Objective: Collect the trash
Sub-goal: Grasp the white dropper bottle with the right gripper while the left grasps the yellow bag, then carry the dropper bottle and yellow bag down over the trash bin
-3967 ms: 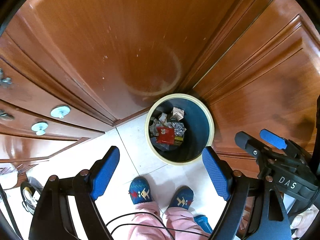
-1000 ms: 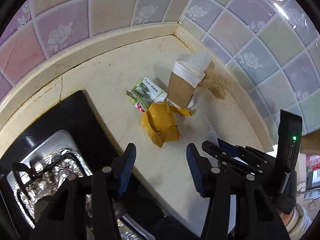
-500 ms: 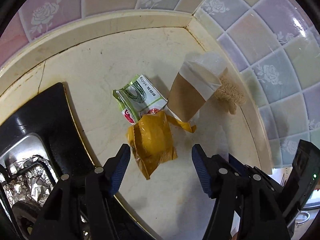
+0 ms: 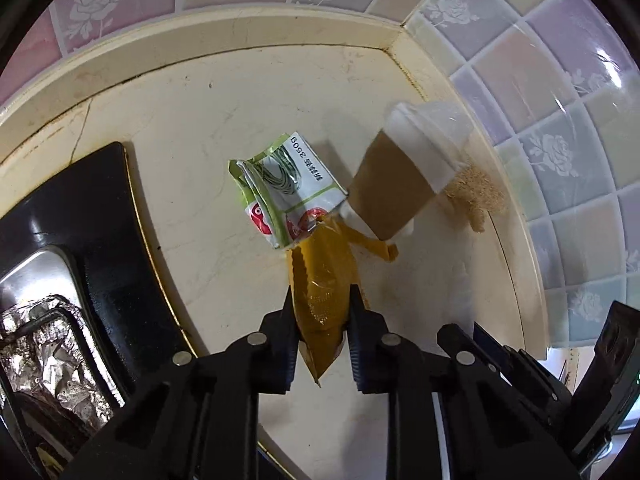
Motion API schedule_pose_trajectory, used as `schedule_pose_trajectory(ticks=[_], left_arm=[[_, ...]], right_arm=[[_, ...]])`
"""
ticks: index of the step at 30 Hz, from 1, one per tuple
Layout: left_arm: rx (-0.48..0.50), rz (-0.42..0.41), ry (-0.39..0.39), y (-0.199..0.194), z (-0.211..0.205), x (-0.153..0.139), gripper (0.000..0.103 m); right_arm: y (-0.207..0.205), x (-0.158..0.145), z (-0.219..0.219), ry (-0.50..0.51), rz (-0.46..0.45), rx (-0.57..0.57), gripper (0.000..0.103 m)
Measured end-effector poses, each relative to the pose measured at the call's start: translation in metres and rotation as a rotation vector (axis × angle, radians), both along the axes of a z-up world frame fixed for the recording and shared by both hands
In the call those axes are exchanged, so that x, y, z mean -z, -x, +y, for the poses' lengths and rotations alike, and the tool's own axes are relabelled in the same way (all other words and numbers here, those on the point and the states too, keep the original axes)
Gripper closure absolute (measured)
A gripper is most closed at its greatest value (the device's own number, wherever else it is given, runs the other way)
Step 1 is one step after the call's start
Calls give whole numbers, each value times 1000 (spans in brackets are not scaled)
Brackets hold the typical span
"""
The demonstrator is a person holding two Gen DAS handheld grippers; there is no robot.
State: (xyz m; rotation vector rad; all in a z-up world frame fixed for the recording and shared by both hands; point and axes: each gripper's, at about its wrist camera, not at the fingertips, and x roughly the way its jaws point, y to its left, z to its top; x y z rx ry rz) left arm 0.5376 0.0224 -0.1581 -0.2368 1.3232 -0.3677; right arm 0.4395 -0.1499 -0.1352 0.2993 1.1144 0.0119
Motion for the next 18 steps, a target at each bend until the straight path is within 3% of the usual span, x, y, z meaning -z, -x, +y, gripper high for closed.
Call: schedule_pose_trajectory(ticks=[10,18], left_arm=[[27,-75,-13,60,2,-36,91],[15,-159,-42,135,2,-68,91]], right_arm=[[32,-18,11,0,-44,-50,79],[87,-46,16,16,-109,-127,79]])
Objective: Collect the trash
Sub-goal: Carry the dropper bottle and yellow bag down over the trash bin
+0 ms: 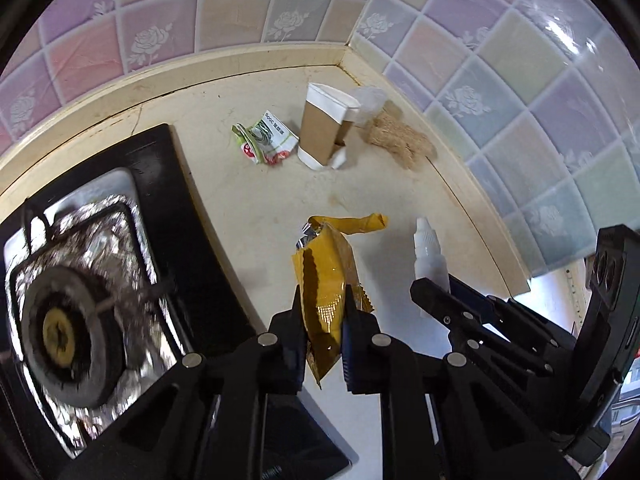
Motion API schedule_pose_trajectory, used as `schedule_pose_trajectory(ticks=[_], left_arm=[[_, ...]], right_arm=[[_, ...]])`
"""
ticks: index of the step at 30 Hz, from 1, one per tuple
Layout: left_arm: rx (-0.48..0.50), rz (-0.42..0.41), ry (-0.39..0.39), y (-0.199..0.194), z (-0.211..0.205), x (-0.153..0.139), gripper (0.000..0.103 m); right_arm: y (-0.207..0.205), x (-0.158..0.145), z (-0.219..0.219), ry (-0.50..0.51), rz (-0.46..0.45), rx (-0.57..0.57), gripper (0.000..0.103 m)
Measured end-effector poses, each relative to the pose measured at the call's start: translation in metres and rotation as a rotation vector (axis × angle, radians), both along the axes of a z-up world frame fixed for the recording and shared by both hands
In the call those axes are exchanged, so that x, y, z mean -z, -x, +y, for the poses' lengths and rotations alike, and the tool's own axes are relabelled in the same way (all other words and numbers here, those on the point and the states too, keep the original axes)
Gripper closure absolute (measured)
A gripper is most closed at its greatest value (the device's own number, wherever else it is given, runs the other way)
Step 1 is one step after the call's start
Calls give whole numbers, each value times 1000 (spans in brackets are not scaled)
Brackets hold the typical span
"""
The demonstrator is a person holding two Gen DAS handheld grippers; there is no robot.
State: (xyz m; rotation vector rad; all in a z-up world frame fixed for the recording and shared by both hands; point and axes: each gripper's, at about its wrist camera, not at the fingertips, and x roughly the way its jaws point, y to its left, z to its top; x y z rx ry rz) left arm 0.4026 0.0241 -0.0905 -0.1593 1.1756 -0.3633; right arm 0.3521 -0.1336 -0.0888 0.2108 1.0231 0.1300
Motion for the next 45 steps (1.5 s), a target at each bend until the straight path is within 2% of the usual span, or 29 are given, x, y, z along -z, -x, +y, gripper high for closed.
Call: schedule_pose_trajectory(ticks=[14,22,27,31,39,45], left_arm=[[-57,-178,-59,184,-33,-43,91],[-74,-195,-98,292,-64,-30,91],[-54,-165,-137,340,-78,-7,91],[-42,-128,-174,364,-82,15,91],[-9,-68,-194,378,-81,62,91],[35,11,-190,374,-81,133,91]], right_arm=[[161,-44,-31,21,-139,-119,79],[257,-36,-53,49,-161,-186,79],[305,-14,-59,67,-136,-220,78],[327,10,-60,69,-99,-223,78],[345,75,-54,63,24,-201,78],[346,146,-55,59,121,-150,78]])
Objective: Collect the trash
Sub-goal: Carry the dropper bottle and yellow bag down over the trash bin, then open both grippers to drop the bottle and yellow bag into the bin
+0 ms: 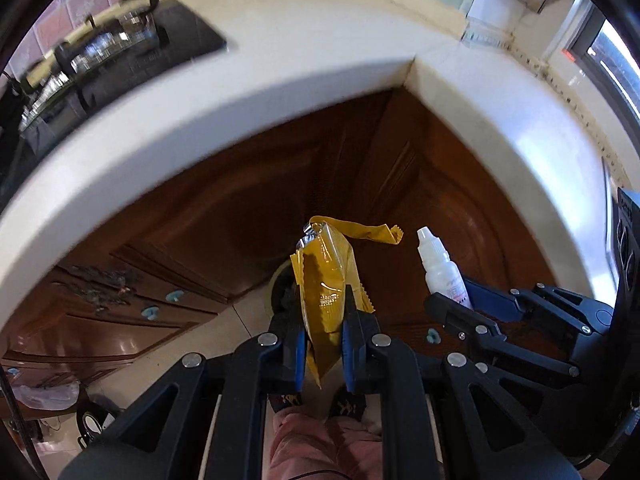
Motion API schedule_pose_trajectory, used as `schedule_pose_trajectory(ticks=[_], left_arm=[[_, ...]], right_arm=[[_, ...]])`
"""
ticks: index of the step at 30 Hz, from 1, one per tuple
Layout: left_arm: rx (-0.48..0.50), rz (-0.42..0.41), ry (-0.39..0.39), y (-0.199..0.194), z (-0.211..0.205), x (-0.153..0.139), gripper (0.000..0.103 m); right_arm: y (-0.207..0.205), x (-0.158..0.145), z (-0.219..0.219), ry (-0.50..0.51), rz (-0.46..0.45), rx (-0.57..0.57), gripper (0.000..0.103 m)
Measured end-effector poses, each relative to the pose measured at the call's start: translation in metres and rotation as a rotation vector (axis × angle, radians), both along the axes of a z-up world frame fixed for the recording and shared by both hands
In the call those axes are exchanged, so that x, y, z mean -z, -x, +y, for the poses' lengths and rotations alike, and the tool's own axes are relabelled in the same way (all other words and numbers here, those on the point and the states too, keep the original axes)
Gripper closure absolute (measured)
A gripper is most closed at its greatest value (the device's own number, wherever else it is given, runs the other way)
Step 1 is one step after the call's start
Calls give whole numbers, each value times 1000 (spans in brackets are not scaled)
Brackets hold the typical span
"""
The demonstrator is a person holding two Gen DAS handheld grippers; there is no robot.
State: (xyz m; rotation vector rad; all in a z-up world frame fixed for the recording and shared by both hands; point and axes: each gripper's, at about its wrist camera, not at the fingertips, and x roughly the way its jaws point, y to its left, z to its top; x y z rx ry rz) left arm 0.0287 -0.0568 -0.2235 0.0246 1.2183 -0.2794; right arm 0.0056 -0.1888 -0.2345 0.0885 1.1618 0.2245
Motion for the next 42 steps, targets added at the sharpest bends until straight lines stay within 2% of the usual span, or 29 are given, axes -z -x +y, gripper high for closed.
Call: schedule_pose_trajectory(ticks=[8,12,17,20,23,25,27,31,38,42], left_arm=[[4,94,19,-27,-2,120,91],[20,117,21,-43,-9,178,91],[56,121,13,-54,-19,233,90],[68,129,1,-59,-22,257,82],[77,136,-16,-62,-18,273,74],[80,141,-33,-63,-15,283,54],[82,139,-47,-64,-13,289,45],[86,123,-85,-61,-2,293,43],[67,113,-100,-56,14,288,40],[32,103,-102,-57,22,287,33]], right_arm=[[-18,116,-12,31,117,94,78],[-28,163,-16,41,126,126,78],[-44,214,-16,30,146,151,78],[-50,239,-14,23,158,155,78],[-62,258,-14,12,174,162,78],[-66,269,-12,7,181,167,78],[-68,277,-9,4,185,169,78],[-74,287,-1,-2,194,160,78],[-87,294,14,-20,212,151,77],[-84,296,17,-21,198,153,53]])
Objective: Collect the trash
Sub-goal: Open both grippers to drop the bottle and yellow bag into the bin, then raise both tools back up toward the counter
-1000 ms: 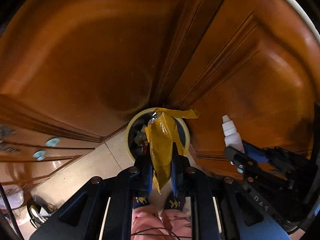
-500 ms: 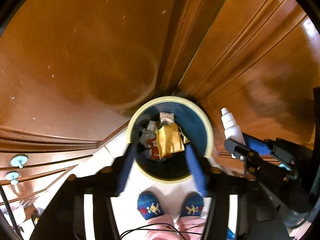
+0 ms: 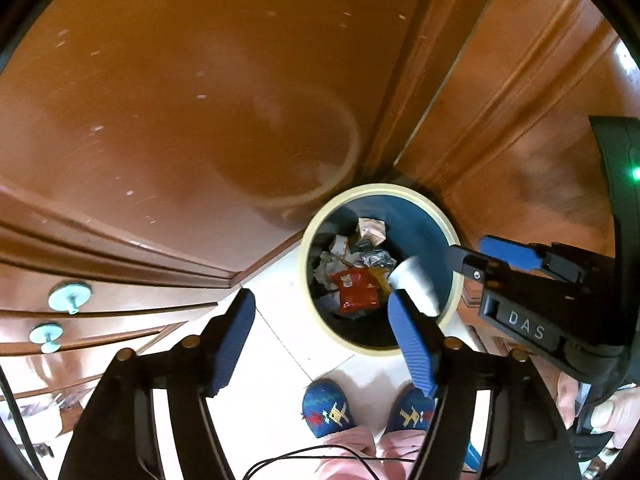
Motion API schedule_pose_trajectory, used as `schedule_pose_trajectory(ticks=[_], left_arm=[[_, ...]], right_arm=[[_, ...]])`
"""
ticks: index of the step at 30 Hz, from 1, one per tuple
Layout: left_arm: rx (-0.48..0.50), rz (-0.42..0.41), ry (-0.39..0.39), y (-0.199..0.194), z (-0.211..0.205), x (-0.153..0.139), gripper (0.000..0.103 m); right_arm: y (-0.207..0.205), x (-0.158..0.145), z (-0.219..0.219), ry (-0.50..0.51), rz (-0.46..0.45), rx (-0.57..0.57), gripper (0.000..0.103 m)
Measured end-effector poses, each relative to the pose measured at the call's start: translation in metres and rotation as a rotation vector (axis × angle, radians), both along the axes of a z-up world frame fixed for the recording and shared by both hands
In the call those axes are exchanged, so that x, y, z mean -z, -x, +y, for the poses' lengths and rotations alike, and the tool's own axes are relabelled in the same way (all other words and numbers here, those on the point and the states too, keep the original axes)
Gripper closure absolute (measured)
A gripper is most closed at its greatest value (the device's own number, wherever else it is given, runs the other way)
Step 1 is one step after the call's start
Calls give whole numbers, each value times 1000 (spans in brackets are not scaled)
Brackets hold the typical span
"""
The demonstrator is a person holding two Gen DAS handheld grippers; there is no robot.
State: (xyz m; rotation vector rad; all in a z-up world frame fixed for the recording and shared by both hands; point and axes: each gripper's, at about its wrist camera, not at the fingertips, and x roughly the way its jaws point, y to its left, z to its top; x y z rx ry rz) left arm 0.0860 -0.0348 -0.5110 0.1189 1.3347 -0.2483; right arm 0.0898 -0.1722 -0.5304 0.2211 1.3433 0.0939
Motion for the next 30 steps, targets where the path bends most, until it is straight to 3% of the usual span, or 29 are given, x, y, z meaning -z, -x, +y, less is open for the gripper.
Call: schedule_pose_trajectory(ticks=[4,15,21,30], left_arm=[[-40,-11,1,-2,10,-6,27],[-109,-22,28,12,29,-47,21],[-123,-63,46,25,29,-105,20],[-138,-167,110,50,35,-223,18]], right_arm=[[2,-7,4,7,-17,3,45],[25,-51,6,15,-21,3,43],[35,-100,6,17,-53,-2,43],[54,-210,3,2,-152,-44,43]])
